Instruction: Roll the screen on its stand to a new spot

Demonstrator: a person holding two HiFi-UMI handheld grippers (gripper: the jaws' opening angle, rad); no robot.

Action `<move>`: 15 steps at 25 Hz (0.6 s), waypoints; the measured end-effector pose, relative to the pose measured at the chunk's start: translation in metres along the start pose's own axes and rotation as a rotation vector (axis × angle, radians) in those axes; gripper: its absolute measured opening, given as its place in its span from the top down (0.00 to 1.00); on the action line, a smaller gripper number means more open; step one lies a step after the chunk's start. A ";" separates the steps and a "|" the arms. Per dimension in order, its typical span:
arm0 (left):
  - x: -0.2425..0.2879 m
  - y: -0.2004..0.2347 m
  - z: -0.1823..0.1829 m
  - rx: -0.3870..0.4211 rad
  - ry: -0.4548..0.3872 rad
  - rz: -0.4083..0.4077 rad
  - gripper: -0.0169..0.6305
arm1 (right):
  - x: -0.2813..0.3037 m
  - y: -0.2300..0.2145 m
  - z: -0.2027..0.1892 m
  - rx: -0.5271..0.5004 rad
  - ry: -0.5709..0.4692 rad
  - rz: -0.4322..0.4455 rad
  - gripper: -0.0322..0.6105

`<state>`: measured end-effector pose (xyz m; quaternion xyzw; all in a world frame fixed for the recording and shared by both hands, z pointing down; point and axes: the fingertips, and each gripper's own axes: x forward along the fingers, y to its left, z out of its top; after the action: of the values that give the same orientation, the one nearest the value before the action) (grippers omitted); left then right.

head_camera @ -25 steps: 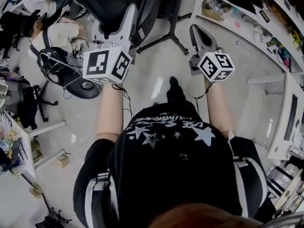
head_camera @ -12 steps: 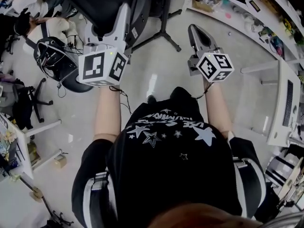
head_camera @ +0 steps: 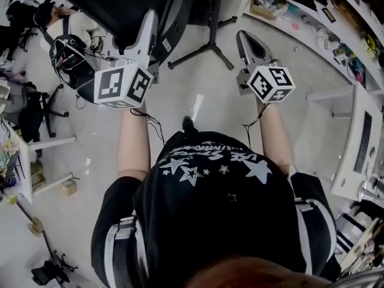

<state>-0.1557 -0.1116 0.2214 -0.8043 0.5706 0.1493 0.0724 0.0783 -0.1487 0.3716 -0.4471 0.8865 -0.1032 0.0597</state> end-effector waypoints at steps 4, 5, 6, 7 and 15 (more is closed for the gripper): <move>-0.010 -0.023 0.003 0.011 -0.002 0.011 0.63 | -0.031 -0.011 -0.003 0.014 0.010 0.013 0.94; -0.015 -0.027 0.005 0.012 -0.002 0.012 0.63 | -0.039 -0.011 -0.004 0.015 0.014 0.016 0.94; -0.020 -0.031 0.007 0.012 -0.003 0.014 0.63 | -0.047 -0.010 -0.005 0.015 0.016 0.018 0.94; -0.025 -0.035 0.008 0.013 -0.004 0.017 0.63 | -0.054 -0.009 -0.005 0.016 0.018 0.019 0.94; -0.063 -0.073 0.018 0.018 -0.016 0.035 0.63 | -0.107 -0.013 -0.008 0.033 0.012 0.022 0.94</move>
<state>-0.1088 -0.0249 0.2211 -0.7922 0.5854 0.1520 0.0816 0.1502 -0.0684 0.3842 -0.4355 0.8900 -0.1197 0.0630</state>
